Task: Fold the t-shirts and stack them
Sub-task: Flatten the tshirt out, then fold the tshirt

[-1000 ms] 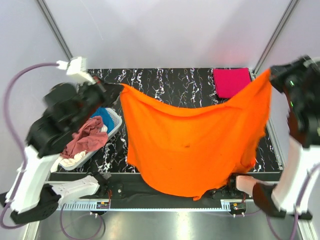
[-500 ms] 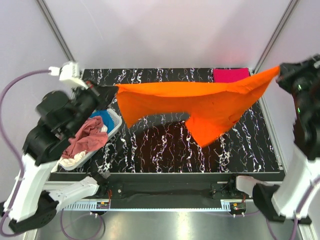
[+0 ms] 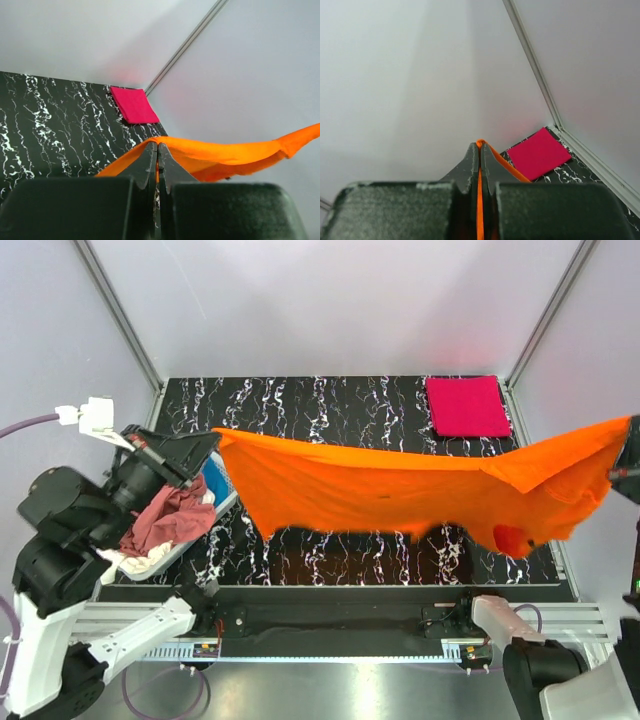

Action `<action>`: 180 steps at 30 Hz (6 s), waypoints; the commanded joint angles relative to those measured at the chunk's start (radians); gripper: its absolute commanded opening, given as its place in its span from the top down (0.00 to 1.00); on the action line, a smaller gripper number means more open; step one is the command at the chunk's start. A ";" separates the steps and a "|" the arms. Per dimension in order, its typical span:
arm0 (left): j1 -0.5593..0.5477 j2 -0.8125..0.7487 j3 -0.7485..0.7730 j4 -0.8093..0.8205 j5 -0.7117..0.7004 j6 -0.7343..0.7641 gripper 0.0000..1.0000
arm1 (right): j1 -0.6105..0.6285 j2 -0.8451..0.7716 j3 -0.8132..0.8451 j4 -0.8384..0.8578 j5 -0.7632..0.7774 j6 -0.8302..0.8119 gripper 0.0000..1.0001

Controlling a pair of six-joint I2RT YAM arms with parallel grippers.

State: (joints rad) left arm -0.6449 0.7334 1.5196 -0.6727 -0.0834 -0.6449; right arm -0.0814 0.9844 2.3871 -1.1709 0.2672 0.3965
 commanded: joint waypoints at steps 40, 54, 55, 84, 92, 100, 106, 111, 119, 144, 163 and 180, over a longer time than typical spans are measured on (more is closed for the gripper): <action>0.603 1.268 0.082 0.308 0.527 0.076 1.00 | -0.069 0.758 -0.931 0.932 -0.427 0.153 1.00; 0.610 1.273 0.093 0.114 0.478 0.148 1.00 | -0.075 0.404 -1.367 0.935 -0.266 0.331 0.97; 0.610 1.267 0.083 0.102 0.472 0.152 1.00 | -0.075 0.399 -1.381 0.936 -0.266 0.332 0.97; 0.515 1.232 0.060 -0.110 0.214 0.264 1.00 | -0.075 0.234 -1.576 0.821 -0.233 0.380 1.00; 0.488 1.282 0.099 -0.165 0.214 0.295 1.00 | -0.075 0.212 -1.678 0.818 -0.178 0.429 0.89; 0.479 1.265 0.215 -0.258 0.211 0.350 0.66 | -0.075 0.218 -1.611 0.694 -0.185 0.372 0.55; 0.456 1.317 0.387 -0.225 0.417 0.344 0.61 | -0.077 0.426 -1.375 0.709 -0.247 0.135 0.47; 0.447 1.437 0.422 -0.199 0.435 0.300 0.61 | -0.084 0.629 -1.189 0.755 -0.411 0.002 0.48; 0.442 1.540 0.404 -0.148 0.406 0.275 0.62 | -0.103 0.844 -1.019 0.774 -0.525 -0.015 0.52; 0.442 1.630 0.386 -0.142 0.284 0.271 0.63 | -0.195 0.785 -1.294 1.096 -0.390 0.155 0.90; 0.442 1.646 0.447 -0.142 0.313 0.284 0.62 | -0.210 0.783 -1.196 0.981 -0.589 0.087 0.57; 0.442 1.672 0.505 -0.142 0.327 0.300 0.61 | -0.227 1.059 -0.881 0.748 -0.706 -0.048 0.58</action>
State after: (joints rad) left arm -0.2050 2.3741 2.0029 -0.8356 0.2592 -0.3660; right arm -0.3050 2.0335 1.4521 -0.3817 -0.4080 0.3794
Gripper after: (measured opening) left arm 0.388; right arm 0.426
